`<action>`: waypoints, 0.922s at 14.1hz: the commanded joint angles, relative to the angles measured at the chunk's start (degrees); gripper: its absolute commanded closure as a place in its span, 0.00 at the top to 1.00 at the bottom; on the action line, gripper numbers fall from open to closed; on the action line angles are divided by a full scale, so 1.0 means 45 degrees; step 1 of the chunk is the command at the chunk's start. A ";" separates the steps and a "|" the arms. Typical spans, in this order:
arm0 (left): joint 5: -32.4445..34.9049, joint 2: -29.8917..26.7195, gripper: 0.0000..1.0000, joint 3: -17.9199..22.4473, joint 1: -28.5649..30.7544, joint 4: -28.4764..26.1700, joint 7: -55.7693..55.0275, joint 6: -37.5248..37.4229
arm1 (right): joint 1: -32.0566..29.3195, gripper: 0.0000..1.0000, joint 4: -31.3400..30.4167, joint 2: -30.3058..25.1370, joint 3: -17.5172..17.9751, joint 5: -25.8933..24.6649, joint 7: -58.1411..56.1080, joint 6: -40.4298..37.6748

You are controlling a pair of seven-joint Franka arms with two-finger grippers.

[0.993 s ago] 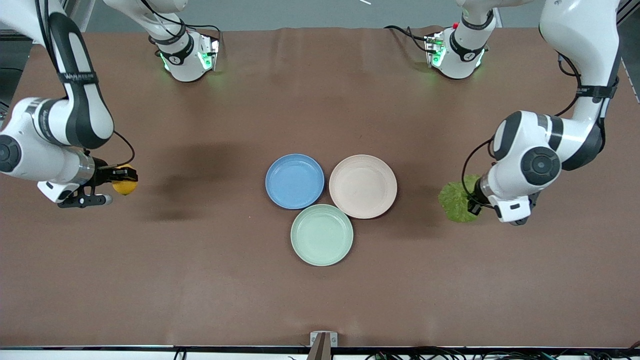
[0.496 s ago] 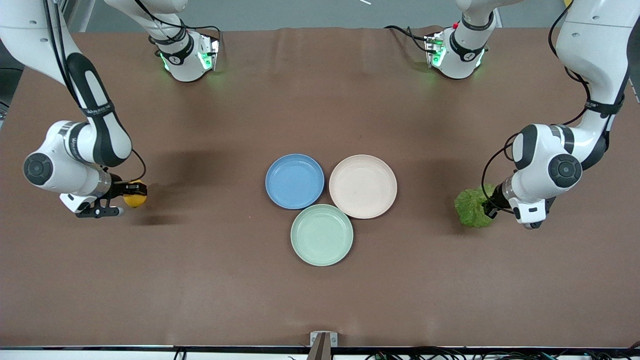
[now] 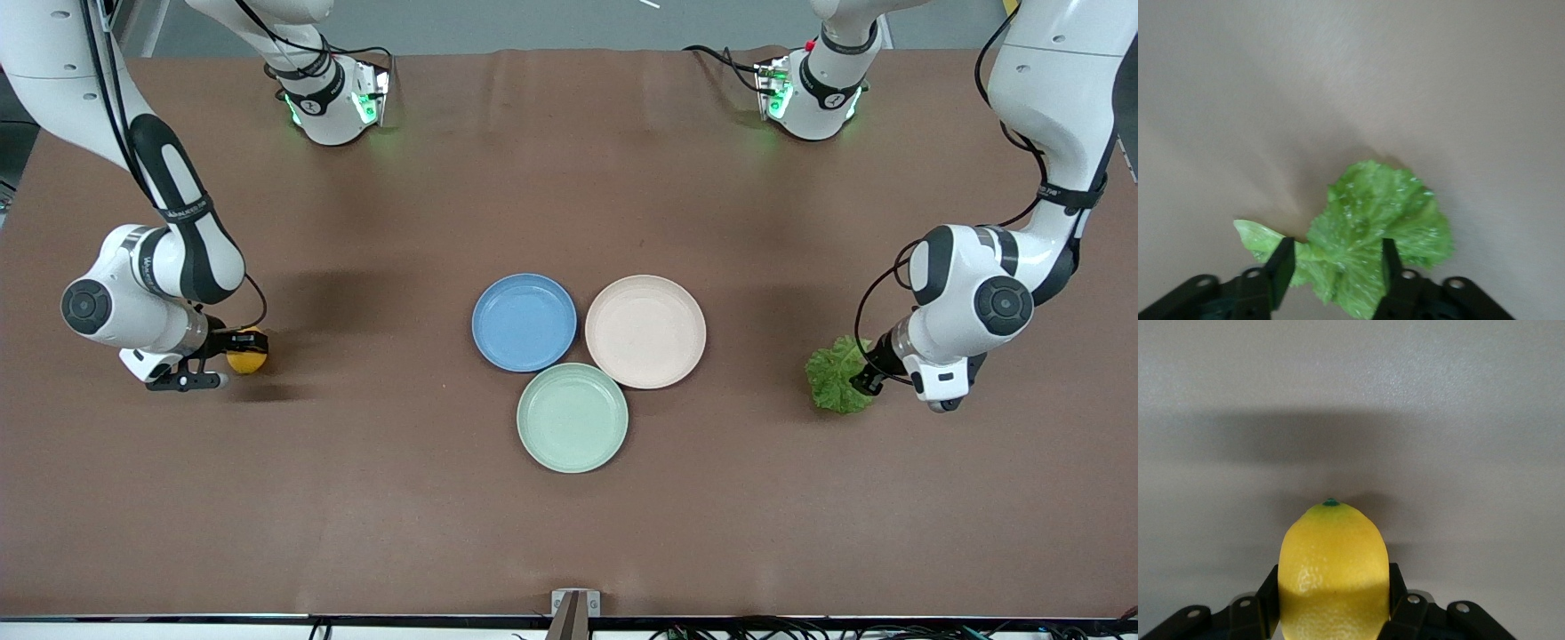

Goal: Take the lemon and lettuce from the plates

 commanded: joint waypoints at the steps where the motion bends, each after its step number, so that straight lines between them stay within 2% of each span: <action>1: 0.0254 -0.1200 1.00 -0.0296 -0.0034 0.0084 0.0114 -0.0463 | -0.0041 0.99 -0.0021 -0.1816 0.0339 -0.0192 0.0364 -0.1941; 5: 0.0138 -0.2119 1.00 -0.0492 0.0044 0.1781 0.2628 -0.3230 | 0.0780 0.99 -0.0001 -0.5234 0.0359 -0.0192 0.1264 -0.5050; 7: 0.0117 -0.2588 1.00 -0.0492 0.0064 0.2349 0.3061 -0.3920 | 0.0859 0.99 0.0348 -0.6447 0.0398 -0.0076 0.1284 -0.6512; 10: 0.0019 -0.3058 1.00 -0.0531 0.0045 0.2954 0.3688 -0.4934 | 0.1074 0.99 0.2120 -0.6862 0.0398 -0.0036 0.1284 -0.8896; 13: 0.0039 -0.3525 1.00 -0.0922 0.0045 0.3852 0.3727 -0.6319 | 0.1074 0.99 0.3939 -0.6765 0.0359 -0.0055 0.1264 -0.9995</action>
